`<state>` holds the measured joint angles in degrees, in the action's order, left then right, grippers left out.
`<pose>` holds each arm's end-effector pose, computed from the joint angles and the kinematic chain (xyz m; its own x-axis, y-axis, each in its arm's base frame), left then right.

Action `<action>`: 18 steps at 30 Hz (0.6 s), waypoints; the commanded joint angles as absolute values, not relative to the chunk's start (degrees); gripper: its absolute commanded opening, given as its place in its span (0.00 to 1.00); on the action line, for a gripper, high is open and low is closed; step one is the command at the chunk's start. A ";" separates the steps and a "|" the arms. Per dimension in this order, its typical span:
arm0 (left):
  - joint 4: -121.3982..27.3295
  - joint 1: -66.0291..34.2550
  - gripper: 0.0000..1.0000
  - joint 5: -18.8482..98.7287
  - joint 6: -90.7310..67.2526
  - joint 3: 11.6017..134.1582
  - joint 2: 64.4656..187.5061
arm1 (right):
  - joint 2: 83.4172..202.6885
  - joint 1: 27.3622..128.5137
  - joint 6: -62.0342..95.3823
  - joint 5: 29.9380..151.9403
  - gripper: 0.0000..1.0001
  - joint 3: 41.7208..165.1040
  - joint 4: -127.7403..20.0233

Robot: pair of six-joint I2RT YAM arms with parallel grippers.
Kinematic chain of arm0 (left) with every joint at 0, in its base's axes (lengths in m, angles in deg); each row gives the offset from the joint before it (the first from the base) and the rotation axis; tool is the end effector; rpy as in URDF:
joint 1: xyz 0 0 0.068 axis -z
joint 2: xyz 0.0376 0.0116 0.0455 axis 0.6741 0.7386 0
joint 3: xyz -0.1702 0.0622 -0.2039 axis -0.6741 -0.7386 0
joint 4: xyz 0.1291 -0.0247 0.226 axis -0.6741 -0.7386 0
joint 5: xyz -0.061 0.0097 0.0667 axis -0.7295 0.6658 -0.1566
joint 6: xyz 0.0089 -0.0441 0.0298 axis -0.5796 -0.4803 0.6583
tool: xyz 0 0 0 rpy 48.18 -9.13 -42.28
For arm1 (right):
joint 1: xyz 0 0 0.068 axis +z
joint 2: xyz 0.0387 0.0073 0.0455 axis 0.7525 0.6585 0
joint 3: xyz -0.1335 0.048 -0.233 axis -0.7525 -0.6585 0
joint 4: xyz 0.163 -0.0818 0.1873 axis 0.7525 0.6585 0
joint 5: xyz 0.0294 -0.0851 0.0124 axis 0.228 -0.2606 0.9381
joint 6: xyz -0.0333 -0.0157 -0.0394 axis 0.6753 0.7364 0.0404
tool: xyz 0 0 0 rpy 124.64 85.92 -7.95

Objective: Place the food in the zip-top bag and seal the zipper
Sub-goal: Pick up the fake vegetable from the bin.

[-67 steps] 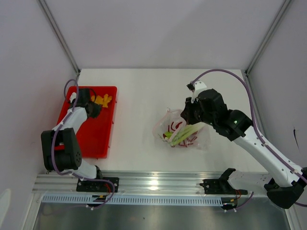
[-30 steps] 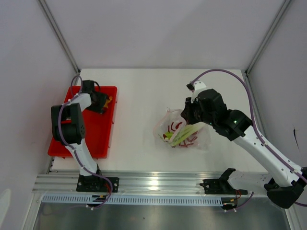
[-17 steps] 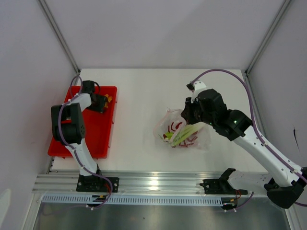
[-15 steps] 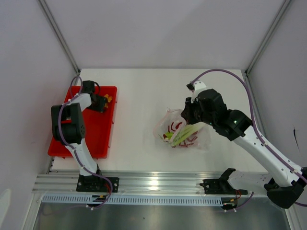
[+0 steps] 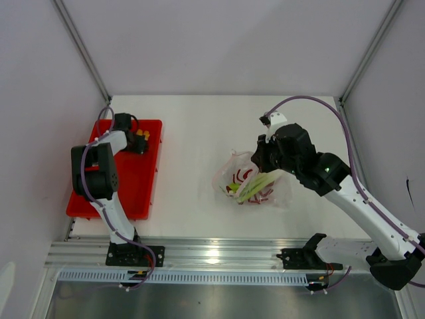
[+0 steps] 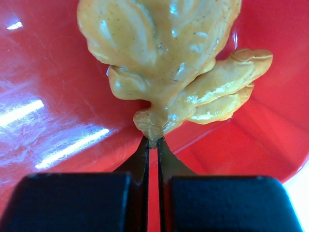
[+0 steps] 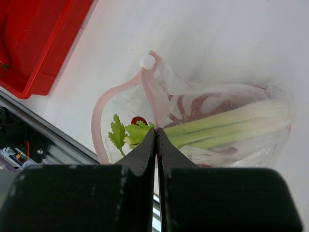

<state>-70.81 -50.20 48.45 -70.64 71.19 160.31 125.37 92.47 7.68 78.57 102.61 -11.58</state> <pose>0.3864 0.0531 0.1577 -0.1591 -0.9732 -0.1660 -0.8623 0.2189 -0.4567 0.1637 0.1521 0.3998 -0.5367 -0.1368 -0.8326 -0.5102 0.8386 0.1911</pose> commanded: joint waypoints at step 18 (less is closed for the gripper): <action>-64.69 -50.21 0.00 50.40 -68.19 54.51 139.89 | 123.14 92.58 7.67 78.64 0.00 103.28 -14.64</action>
<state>-67.16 -50.18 49.41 -69.57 57.37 145.73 124.91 92.47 7.65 78.61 102.61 -11.58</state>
